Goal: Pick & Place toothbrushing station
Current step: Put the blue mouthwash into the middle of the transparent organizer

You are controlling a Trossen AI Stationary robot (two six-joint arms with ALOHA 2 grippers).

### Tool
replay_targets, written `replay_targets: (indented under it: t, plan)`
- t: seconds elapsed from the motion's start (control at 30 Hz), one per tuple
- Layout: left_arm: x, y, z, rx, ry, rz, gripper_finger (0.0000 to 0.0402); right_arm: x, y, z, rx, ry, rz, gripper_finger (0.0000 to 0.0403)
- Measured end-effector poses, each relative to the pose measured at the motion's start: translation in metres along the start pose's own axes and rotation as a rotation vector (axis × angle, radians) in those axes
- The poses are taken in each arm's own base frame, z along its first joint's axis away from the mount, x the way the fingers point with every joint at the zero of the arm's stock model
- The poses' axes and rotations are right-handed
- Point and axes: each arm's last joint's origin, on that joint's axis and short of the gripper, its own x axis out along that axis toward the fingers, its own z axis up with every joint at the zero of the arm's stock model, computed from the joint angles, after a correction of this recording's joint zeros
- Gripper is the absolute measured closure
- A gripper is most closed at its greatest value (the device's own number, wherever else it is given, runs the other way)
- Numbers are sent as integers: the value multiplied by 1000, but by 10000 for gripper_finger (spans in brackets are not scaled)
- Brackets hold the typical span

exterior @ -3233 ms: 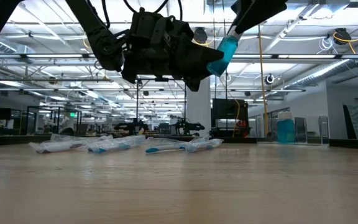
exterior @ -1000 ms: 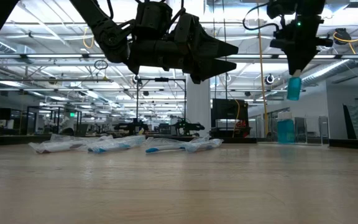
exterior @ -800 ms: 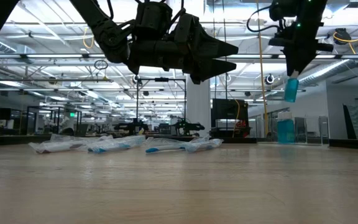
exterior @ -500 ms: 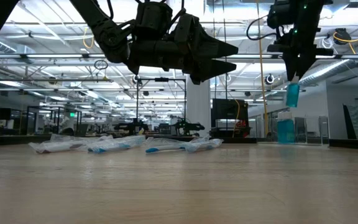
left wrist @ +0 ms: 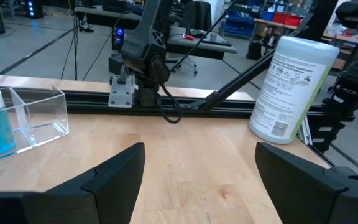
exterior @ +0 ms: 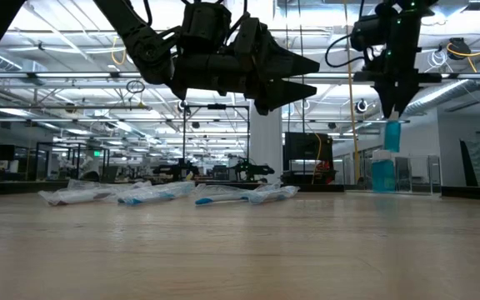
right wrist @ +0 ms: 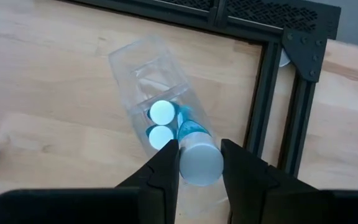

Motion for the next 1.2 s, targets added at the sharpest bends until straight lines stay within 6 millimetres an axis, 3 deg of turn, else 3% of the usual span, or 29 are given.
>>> replay_targets:
  t: [1.2]
  plan:
    - [0,0,0,-2,0,0,96,37,8,13,-8,120,-59,312]
